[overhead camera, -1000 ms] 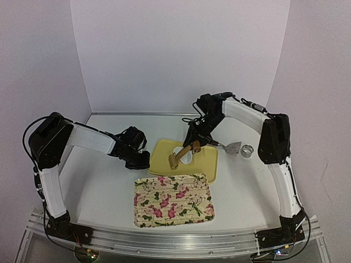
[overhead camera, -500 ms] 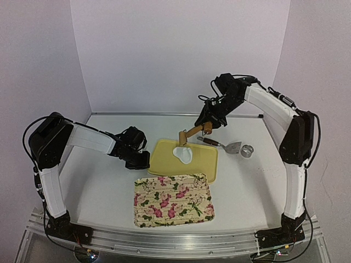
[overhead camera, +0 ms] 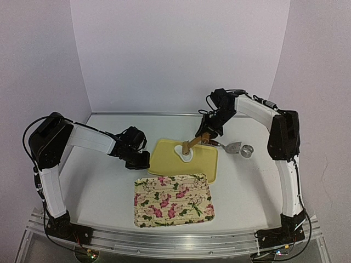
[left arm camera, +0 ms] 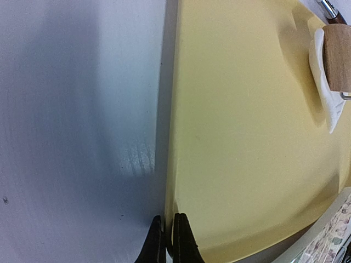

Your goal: Roll out the dumpling wrappers from the dough

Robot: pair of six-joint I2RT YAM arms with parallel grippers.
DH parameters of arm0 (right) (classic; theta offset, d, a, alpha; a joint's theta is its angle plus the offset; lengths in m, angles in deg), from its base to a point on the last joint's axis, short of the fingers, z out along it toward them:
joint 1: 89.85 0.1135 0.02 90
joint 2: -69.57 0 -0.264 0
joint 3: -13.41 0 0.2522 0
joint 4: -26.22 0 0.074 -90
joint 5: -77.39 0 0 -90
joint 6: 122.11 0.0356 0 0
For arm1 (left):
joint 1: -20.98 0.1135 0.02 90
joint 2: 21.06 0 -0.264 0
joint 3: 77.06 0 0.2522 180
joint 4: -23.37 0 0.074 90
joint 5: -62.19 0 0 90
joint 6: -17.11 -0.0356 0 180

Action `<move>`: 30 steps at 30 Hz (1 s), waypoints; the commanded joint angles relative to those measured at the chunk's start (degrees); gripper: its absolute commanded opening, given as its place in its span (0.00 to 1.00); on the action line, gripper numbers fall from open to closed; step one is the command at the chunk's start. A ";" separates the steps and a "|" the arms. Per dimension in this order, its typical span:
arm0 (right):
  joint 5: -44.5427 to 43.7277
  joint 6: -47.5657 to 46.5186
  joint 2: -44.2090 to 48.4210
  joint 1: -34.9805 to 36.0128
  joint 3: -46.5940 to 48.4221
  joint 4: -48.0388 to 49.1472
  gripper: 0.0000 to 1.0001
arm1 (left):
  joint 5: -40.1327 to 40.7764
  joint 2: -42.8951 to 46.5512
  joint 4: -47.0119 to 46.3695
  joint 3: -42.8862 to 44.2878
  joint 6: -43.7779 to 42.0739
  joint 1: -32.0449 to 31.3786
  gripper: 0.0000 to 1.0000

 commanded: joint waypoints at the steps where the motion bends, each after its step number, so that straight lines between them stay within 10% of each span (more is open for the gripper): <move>1: -2.93 0.03 0.03 -1.03 -0.31 1.53 0.00 | 0.02 0.64 4.35 -0.78 -0.56 -0.72 0.00; 30: -12.71 -0.11 -5.38 -3.44 -13.87 1.37 0.00 | 1.78 0.09 5.93 -0.45 -0.24 -0.72 0.00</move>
